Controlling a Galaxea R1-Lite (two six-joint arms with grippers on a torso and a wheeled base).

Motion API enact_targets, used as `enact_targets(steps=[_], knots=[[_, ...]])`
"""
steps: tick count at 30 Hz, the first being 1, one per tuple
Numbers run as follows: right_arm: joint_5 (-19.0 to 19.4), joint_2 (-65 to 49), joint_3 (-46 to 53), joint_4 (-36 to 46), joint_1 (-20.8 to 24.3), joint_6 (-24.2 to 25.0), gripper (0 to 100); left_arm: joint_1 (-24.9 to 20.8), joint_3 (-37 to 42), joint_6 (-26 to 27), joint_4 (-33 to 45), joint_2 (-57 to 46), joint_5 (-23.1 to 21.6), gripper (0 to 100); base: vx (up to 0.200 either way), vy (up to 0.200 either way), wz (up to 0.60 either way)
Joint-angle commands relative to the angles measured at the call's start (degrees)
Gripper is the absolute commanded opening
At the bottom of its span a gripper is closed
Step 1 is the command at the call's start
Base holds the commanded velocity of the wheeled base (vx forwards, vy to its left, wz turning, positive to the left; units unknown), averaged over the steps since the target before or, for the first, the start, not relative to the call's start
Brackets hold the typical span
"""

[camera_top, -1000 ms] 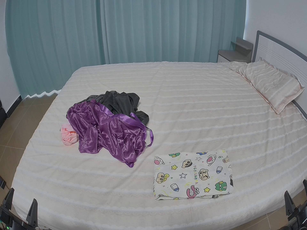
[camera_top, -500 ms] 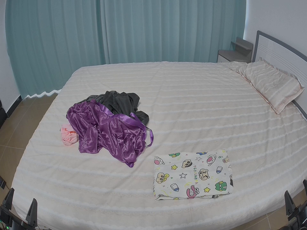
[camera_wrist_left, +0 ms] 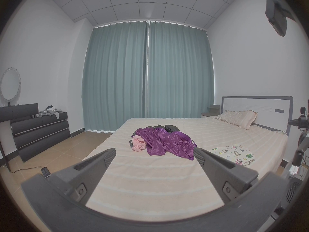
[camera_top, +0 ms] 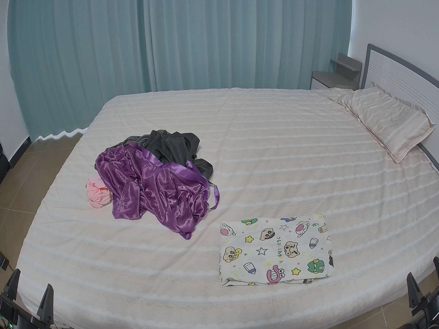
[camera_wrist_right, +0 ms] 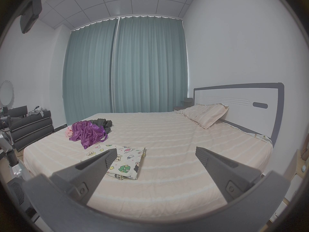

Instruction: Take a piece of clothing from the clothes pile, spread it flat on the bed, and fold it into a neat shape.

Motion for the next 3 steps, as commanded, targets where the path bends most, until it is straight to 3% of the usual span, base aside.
enact_targets(steps=[1, 3], knots=[[0.0, 0.1, 1.0, 0.0, 0.0, 0.0, 100, 0.0, 1.0, 0.4, 0.0, -0.9, -0.1, 100, 0.000, 0.000, 0.00], [0.0, 0.1, 1.0, 0.0, 0.0, 0.0, 100, 0.0, 1.0, 0.6, 0.0, -0.9, -0.1, 100, 0.000, 0.000, 0.00]])
